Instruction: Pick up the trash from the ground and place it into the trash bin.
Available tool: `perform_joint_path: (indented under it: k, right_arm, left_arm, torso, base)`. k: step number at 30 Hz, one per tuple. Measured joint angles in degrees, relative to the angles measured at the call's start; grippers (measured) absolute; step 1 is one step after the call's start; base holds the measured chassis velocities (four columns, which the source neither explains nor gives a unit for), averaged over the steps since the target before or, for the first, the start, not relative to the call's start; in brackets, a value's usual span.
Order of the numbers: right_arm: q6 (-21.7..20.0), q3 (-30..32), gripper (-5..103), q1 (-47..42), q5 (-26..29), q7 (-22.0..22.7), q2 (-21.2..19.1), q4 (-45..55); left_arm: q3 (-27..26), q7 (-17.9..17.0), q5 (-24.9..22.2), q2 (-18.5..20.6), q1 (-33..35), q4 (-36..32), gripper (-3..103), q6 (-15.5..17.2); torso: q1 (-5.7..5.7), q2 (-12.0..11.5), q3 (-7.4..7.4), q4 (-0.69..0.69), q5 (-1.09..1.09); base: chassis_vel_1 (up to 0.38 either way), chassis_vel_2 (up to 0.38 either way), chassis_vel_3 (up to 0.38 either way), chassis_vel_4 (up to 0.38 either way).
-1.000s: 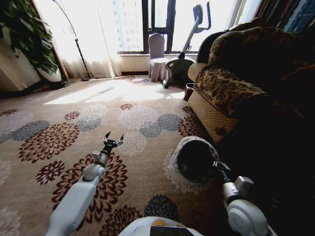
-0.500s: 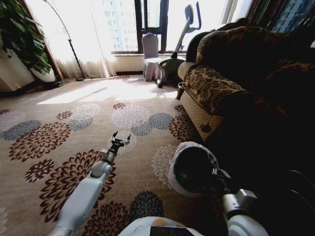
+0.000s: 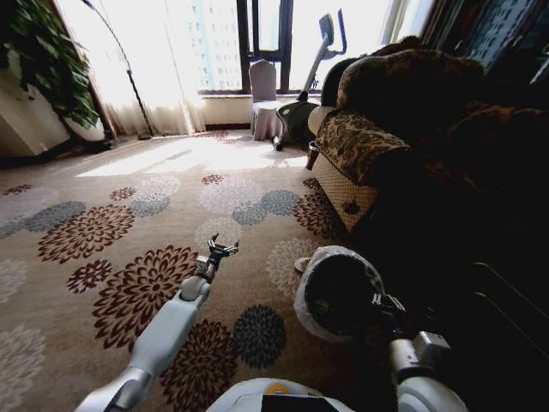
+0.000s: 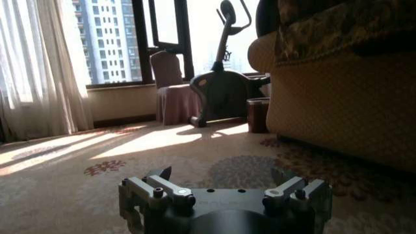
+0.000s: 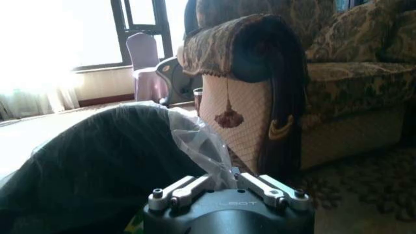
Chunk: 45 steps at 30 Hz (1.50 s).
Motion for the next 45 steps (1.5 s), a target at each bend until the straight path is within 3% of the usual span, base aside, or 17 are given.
perform_joint_path:
  k: [14,28,40,45]
  right_arm:
    - [1.5,-0.1,0,-0.2,-1.0,-0.1,0.9,-0.3]
    - [2.5,0.0,0,-1.2,-2.5,-1.3,1.2,-0.1]
    - [3.5,-2.6,0,-1.2,-3.7,-3.4,0.9,-0.3]
    - [6.3,-2.6,0,-1.2,-5.0,-4.8,0.6,-0.7]
  left_arm:
    - [1.8,3.6,-0.4,0.3,-1.4,2.2,100,-1.4]
    - [7.2,7.6,-1.4,0.4,-5.6,9.3,100,-2.5]
    - [9.3,11.1,-3.7,-0.3,-5.3,13.7,100,0.3]
    - [9.5,11.9,-5.9,-0.5,-4.5,14.8,100,2.6]
  torso:
    - [0.0,0.0,-0.01,0.01,0.0]
    - [0.0,0.0,-0.01,-0.01,0.0]
    - [0.0,0.0,-0.01,-0.02,-0.02]
    - [0.0,0.0,-0.02,-0.02,0.0]
  base:
    - [-0.031,-0.008,-0.016,-0.032]
    - [-0.086,-0.086,-0.09,-0.088]
    - [-0.107,-0.101,-0.133,-0.134]
    - [-0.039,-0.031,-0.044,-0.047]
